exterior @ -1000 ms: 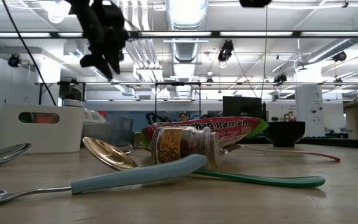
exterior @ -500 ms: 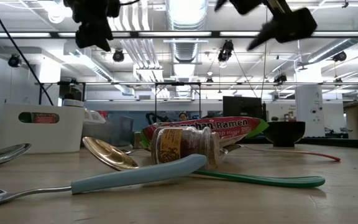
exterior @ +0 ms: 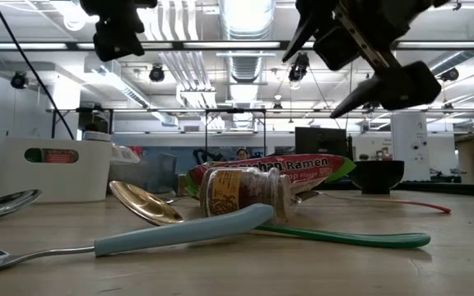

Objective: Pick & Place Food Item
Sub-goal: Put the white and orange spoon into the transparent bin

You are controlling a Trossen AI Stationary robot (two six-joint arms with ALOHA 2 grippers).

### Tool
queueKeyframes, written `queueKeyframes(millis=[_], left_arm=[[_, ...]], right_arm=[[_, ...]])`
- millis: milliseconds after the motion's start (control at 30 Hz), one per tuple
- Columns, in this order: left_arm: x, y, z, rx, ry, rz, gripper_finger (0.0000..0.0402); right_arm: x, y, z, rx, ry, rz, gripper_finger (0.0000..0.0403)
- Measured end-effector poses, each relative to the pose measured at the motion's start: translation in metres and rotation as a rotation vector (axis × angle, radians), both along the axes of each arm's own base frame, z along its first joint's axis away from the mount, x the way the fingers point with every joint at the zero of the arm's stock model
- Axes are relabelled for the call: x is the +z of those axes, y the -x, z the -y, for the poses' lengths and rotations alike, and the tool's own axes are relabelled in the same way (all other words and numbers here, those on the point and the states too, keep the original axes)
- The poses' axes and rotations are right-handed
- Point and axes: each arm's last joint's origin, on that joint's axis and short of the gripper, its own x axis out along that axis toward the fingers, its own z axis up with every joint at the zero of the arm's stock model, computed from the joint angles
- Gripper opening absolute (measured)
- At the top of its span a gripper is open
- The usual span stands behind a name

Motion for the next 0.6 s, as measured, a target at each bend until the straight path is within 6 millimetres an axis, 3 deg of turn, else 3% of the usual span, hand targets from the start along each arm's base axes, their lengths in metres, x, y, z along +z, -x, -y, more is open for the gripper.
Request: queueKeyframes(millis=[400, 600], left_arm=[[-0.002, 0.001, 0.004, -0.030, -0.011, -0.001, 0.0178], [-0.002, 0.001, 0.005, -0.075, -0.046, 0.008, 0.0178]], right_arm=[[-0.041, 0.025, -0.004, -0.052, -0.046, -0.101, 0.0347], [-0.037, 0.022, -0.004, 0.303, 0.283, -0.031, 0.0343]])
